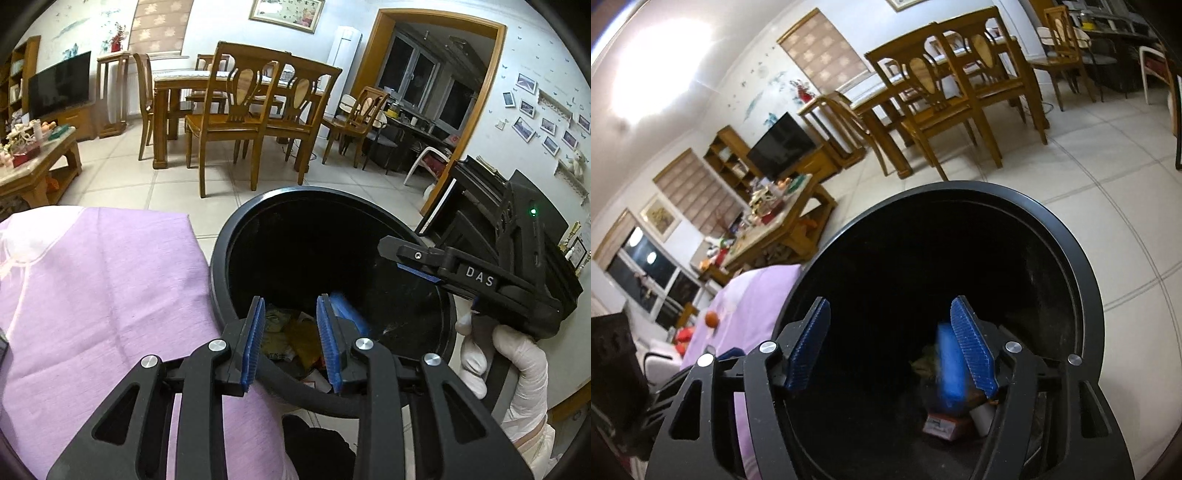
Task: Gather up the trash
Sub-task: 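Carry the spray bottle and wipe pack over the bin and release both, then grasp the blue tube with the left tool while the right tool grasps the white cap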
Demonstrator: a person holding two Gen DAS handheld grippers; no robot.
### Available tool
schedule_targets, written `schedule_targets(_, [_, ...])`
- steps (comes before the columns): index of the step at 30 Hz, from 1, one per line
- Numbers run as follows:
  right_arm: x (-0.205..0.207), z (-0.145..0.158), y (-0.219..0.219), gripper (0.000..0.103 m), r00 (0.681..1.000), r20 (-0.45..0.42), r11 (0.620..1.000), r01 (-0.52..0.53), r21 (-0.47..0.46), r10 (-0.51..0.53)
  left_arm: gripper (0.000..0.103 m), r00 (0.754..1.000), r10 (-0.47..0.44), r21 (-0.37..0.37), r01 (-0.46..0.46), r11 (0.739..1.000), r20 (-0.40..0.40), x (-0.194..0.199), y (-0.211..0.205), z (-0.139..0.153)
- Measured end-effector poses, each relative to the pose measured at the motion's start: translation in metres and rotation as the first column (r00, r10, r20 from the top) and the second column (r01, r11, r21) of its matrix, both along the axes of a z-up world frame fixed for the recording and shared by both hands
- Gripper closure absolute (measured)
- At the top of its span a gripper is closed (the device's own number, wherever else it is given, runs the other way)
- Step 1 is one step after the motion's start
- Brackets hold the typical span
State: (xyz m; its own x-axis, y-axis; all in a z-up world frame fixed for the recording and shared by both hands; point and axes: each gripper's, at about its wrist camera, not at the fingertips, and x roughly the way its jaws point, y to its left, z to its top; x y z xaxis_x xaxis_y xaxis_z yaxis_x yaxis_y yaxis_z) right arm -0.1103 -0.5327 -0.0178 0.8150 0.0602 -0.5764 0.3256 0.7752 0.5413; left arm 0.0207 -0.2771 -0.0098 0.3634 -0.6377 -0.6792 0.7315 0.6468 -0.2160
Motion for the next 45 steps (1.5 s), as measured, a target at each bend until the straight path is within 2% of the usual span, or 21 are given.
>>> schedule_targets(1, [-0.001,0.0,0.0,0.03,1.0,0.001,1.0,0.005,0.001,-0.005,0.06,1.0,0.005,0.002,-0.005,1.0,0.002,-0.001,-0.001,0.0])
schedule_targets(3, [-0.002,0.0,0.001,0.029,1.0,0.006,1.0,0.011,0.004,-0.011,0.03,0.999,0.027,0.011,-0.027,1.0,0.029,-0.003,0.004,0.002])
schedule_targets(7, [0.0,0.001,0.007,0.029,1.0,0.005,1.0,0.001,-0.015,-0.001,0.026,0.997,0.06,0.023,-0.061,0.998,0.058,-0.007,0.015,0.004])
schedule_targets(9, [0.003,0.001,0.012,0.029,1.0,0.004,0.999,-0.011,-0.031,0.011,0.016,0.994,0.086,0.022,-0.087,0.996,0.065,-0.007,0.024,0.005])
schedule_targets(10, [0.004,0.001,0.012,0.029,1.0,0.005,0.999,-0.017,-0.035,0.017,0.015,0.993,0.096,0.018,-0.097,0.995,0.069,-0.006,0.027,0.005])
schedule_targets(15, [0.012,0.003,0.027,0.029,0.999,0.007,0.997,-0.05,-0.061,0.05,0.015,0.985,0.153,-0.005,-0.153,0.988,0.078,-0.003,0.055,0.011])
schedule_targets(19, [0.023,0.007,0.044,0.028,0.996,-0.001,0.993,-0.089,-0.077,0.089,0.009,0.973,0.208,-0.023,-0.206,0.978,0.097,-0.002,0.081,0.018])
schedule_targets(22, [0.029,0.011,0.067,0.014,0.992,-0.012,0.988,-0.123,-0.089,0.122,0.008,0.962,0.255,-0.033,-0.253,0.967,0.1,0.001,0.108,0.019])
schedule_targets(26, [0.041,0.018,0.107,0.013,0.976,-0.02,0.967,-0.219,-0.133,0.219,0.008,0.931,0.35,-0.038,-0.348,0.937,0.101,0.01,0.158,0.02])
schedule_targets(31, [0.052,0.028,0.181,0.013,0.926,-0.028,0.898,-0.373,-0.233,0.377,0.009,0.873,0.482,-0.048,-0.48,0.876,0.075,0.023,0.23,0.018])
schedule_targets(33, [0.06,0.032,0.214,0.013,0.901,-0.033,0.863,-0.425,-0.274,0.433,0.009,0.841,0.536,-0.013,-0.537,0.844,0.072,0.03,0.259,0.014])
schedule_targets(37, [0.075,0.034,0.271,0.013,0.855,-0.055,0.805,-0.505,-0.312,0.516,0.009,0.808,0.586,0.059,-0.589,0.806,0.059,0.044,0.293,0.002])
schedule_targets(40, [0.085,0.037,0.306,0.013,0.825,-0.068,0.764,-0.547,-0.343,0.561,0.012,0.81,0.585,0.12,-0.586,0.801,0.05,0.052,0.305,-0.008])
schedule_targets(41, [0.091,0.037,0.321,0.013,0.812,-0.078,0.746,-0.565,-0.352,0.578,0.017,0.814,0.58,0.147,-0.579,0.802,0.04,0.057,0.307,-0.012])
schedule_targets(45, [0.112,0.035,0.362,0.013,0.777,-0.114,0.7,-0.612,-0.369,0.619,0.026,0.819,0.573,0.186,-0.567,0.802,0.024,0.067,0.316,-0.018])
